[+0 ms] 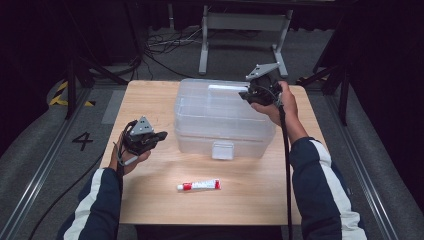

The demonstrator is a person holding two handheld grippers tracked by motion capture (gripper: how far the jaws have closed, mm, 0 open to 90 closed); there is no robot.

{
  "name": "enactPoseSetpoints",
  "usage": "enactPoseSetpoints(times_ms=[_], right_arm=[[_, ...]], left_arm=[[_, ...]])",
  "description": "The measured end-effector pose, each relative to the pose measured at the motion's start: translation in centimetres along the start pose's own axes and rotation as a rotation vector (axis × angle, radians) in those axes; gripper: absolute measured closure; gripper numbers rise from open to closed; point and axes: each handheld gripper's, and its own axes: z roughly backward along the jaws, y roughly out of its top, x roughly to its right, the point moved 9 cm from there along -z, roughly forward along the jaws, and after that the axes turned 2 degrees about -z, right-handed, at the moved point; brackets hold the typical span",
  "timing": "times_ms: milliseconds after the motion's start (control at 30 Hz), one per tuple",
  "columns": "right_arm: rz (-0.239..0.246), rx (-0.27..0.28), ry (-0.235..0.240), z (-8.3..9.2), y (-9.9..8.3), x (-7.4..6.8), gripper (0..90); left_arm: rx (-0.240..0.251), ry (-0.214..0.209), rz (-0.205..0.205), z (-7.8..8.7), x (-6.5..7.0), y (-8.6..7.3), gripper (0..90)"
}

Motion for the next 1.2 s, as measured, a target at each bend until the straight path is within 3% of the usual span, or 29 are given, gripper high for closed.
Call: enactPoseSetpoints(times_ms=[167, 367, 1200], right_arm=[[-0.004, -0.007, 0.002, 0.0, 0.1, 0.1, 71.9], [-0.016, -0.015, 0.009, 0.0, 0.4, 0.5, 71.8], [-0.023, -0.009, -0.002, -0.1, 0.7, 0.7, 70.9]], left_arm=[[0.040, 0.001, -0.007, 0.2, 0.4, 1.2, 90.0], [0.053, -0.005, -0.020, -0.2, 0.9, 2.3, 90.0], [0.072, -0.014, -0.012, -1.2, 1.3, 3.2, 90.0]])
